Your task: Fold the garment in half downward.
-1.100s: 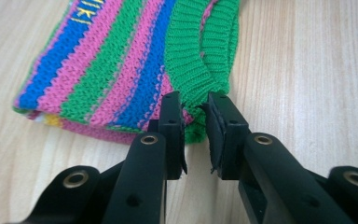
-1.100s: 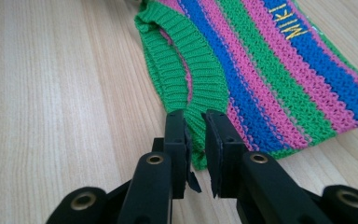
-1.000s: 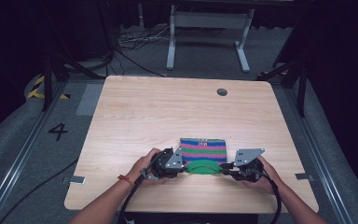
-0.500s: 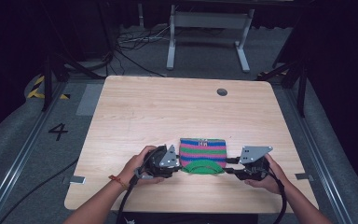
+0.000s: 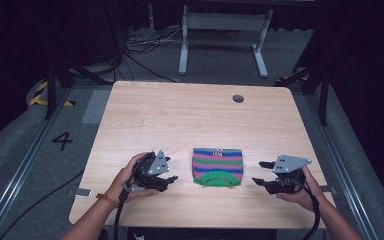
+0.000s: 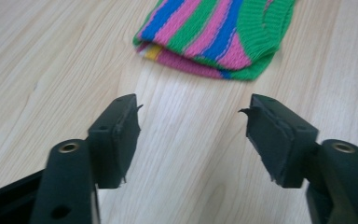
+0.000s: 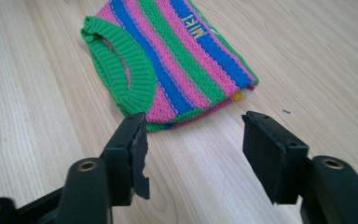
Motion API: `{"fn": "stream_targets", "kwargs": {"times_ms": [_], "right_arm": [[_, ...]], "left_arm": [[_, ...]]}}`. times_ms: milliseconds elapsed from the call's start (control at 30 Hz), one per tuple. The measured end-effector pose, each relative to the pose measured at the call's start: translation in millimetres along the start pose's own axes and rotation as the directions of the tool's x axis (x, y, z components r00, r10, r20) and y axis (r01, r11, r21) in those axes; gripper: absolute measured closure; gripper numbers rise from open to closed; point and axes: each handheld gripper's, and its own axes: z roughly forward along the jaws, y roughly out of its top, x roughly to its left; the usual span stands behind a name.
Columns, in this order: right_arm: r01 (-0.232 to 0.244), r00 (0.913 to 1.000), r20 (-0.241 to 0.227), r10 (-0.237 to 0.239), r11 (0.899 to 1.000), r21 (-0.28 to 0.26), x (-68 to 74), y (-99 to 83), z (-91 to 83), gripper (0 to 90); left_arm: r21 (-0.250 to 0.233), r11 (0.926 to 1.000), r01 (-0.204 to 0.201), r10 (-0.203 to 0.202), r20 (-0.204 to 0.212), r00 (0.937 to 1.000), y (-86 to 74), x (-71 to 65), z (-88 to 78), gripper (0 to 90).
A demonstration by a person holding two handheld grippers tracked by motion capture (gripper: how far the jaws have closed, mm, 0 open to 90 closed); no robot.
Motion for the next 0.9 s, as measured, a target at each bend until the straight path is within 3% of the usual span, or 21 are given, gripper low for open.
{"fn": "stream_targets", "kwargs": {"times_ms": [167, 333, 667, 733, 900], "right_arm": [[-0.021, 0.9994, 0.026, 0.021, 1.0, 0.01, -2.8, -10.1, -2.4, 32.9], [-0.037, 0.9978, 0.055, 0.036, 0.999, 0.023, -5.4, -19.7, -3.4, 29.1], [-0.092, 0.9919, 0.092, 0.088, 0.995, 0.034, -13.0, -44.1, -8.9, 26.5], [-0.11, 0.9889, 0.104, 0.106, 0.993, 0.038, -15.2, -49.8, -11.0, 25.9], [-0.147, 0.9806, 0.136, 0.141, 0.988, 0.035, -21.7, -64.8, -17.3, 25.0]], "left_arm": [[0.022, 0.9988, 0.045, -0.044, -0.026, 0.9987, -12.2, 4.5, -3.1, 25.0], [0.04, 0.9975, 0.058, -0.056, -0.049, 0.9972, -24.1, 8.6, -8.0, 19.0], [0.068, 0.9937, 0.089, -0.083, -0.083, 0.9931, -39.5, 14.6, -16.2, 20.0], [0.092, 0.9919, 0.087, -0.078, -0.101, 0.9918, -43.7, 15.8, -16.3, 19.9], [0.109, 0.9863, 0.124, -0.111, -0.121, 0.9865, -56.8, 19.7, -17.6, 20.1]]}}
